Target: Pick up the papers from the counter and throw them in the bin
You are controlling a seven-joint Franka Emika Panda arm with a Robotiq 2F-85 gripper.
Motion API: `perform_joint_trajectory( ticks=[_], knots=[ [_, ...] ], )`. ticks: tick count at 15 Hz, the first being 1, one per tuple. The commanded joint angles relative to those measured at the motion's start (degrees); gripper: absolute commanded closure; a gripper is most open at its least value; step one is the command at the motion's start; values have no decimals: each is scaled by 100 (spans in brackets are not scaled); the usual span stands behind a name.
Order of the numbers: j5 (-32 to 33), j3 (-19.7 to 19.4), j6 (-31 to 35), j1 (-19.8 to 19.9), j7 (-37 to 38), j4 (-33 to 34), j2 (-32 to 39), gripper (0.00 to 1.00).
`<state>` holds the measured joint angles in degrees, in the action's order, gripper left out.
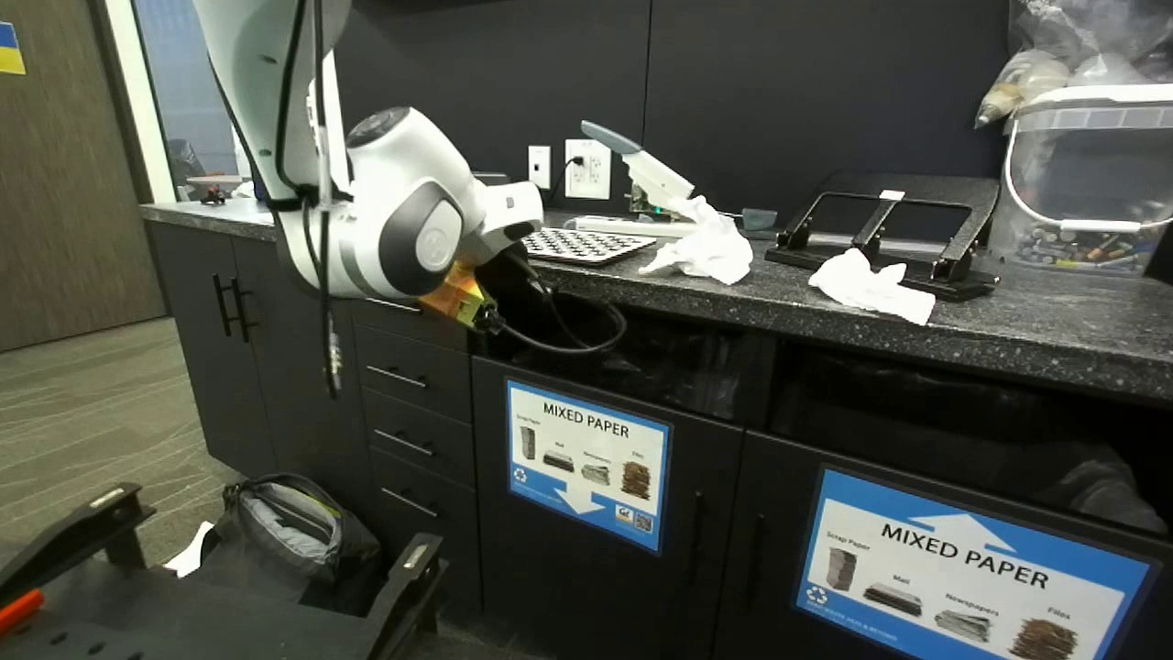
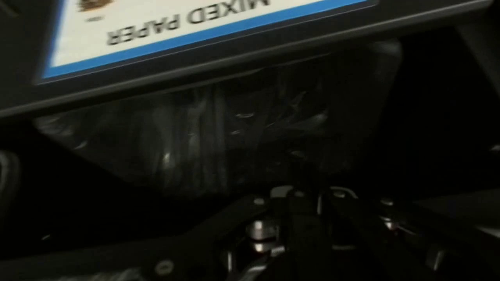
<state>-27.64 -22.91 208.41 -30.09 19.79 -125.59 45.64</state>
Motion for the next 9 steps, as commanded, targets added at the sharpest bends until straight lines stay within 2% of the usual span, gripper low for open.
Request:
perform_joint_trajectory(
  ticks=[1,4,5,7,9],
  knots=[
    [-1582,-1520,-772,-1510,-1013,-1067,-841,92],
    [-3112,-2873,-1364,-2685,-2139,-1434,-664,92],
    [-2602,-3332,-2263,-3004,-2533,-1664,-1407,93],
    [-2448,-4271,-3182,-3730,-2705,-1757,-1115,93],
    [-1692,-5200,-4296,-4334,-2614,-1684,-1182,92]
  ],
)
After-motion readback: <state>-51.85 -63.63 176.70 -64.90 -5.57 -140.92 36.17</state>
